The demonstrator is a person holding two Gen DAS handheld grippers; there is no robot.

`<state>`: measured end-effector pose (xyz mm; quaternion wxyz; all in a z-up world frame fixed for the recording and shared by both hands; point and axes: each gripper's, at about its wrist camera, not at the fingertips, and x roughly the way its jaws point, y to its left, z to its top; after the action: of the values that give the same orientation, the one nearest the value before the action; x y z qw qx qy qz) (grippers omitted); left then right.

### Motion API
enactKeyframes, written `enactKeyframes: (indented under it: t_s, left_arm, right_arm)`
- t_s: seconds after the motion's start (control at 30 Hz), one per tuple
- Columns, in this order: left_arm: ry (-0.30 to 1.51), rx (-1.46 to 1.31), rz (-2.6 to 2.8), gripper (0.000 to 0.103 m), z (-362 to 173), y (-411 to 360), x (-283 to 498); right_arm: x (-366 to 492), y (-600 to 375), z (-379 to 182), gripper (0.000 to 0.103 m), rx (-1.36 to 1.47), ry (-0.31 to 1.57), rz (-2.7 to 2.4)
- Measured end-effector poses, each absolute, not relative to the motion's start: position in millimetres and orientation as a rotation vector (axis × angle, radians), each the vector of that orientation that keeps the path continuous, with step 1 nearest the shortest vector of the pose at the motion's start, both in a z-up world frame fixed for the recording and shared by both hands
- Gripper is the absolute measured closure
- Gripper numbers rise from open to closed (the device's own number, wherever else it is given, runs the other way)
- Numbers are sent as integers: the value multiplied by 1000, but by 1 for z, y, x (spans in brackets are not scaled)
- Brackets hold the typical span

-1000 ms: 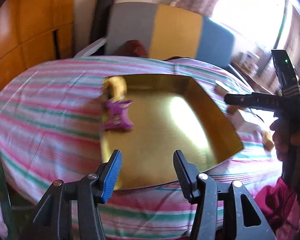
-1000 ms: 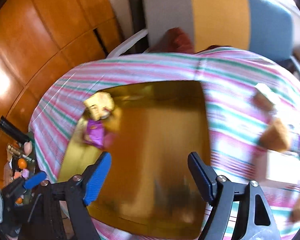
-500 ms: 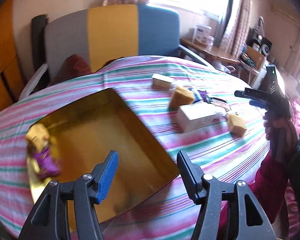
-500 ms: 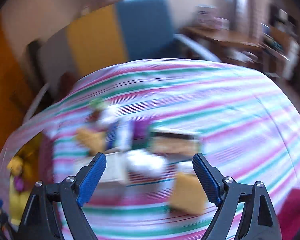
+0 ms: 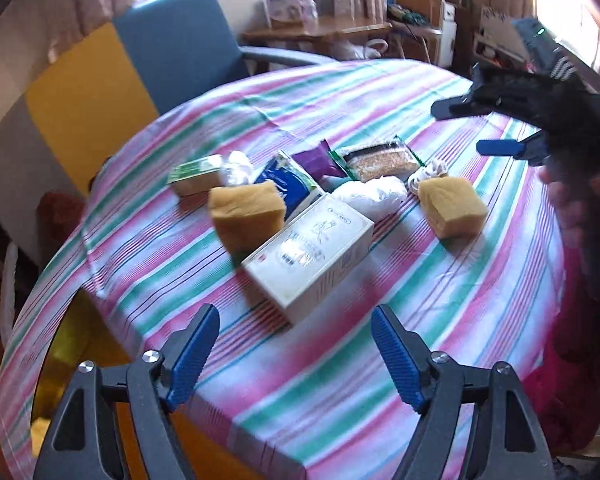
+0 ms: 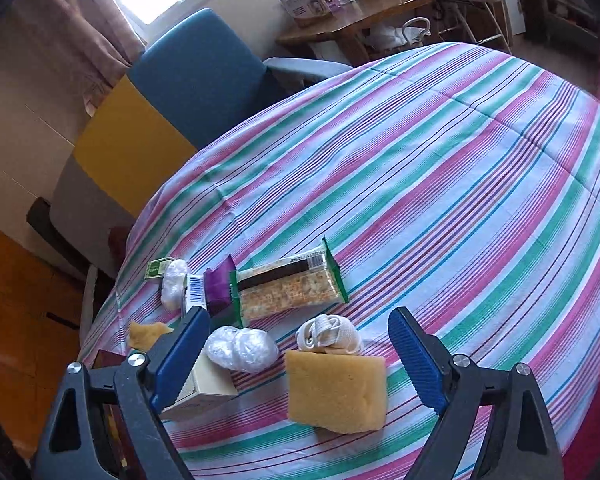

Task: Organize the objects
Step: 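Grasp the white boxed tea carton with the left gripper, then place the white carton in the tray with the left gripper while the right gripper grasps a yellow sponge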

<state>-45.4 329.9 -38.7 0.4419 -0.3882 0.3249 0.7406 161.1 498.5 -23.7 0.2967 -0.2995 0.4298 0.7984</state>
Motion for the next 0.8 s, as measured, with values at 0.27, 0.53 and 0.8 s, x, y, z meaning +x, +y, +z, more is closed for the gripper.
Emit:
enactKeyframes:
  t_s: [0.27,0.53,0.8]
  left_arm:
    - [906,-1006,1761,20,-69,366,-73]
    - [870,-1070,1687,19,-87,389,-89]
    - [618,-1221,1778,48,-83,350,-63]
  right_arm:
    - [160,497,-29,8,-803,1188,2133]
    - [159,498,-32,8,-804,1207,2142]
    - [164,504,-34,8,-772,1207,2112]
